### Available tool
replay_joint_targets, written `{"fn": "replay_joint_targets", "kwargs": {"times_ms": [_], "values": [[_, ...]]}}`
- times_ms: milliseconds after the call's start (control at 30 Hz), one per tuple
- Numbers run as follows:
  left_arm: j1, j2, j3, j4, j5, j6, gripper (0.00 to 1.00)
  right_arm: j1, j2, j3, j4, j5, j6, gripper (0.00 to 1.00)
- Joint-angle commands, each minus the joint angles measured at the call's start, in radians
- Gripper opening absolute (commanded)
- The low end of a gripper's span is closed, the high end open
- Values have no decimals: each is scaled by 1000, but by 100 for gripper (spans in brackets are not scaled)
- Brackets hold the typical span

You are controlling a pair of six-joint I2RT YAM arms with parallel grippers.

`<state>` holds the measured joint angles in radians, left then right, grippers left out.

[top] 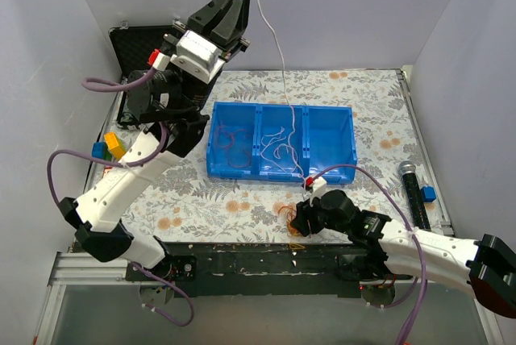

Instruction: Untangle the cables

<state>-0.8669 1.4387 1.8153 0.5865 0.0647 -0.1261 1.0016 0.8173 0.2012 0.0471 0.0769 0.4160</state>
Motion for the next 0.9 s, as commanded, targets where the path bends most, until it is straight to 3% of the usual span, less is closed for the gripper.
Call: {"fn": "replay_joint_targets", "kwargs": {"times_ms": [0,267,367,567,867], "values": [[2,12,59,39,35,29,0,3,8,33,0,-11,-2,62],[-3,95,136,209,43,88,0,3,-4,24,2,1,7,71],[-3,114,173,181,35,85,0,3,-3,27,-4,3,3,71],[-3,48,15,165,109,79,1,5,-24,24,-6,3,-2,60],[-3,51,-80,191,50,94,1,3,-98,32,-18,23,12,50]]}}
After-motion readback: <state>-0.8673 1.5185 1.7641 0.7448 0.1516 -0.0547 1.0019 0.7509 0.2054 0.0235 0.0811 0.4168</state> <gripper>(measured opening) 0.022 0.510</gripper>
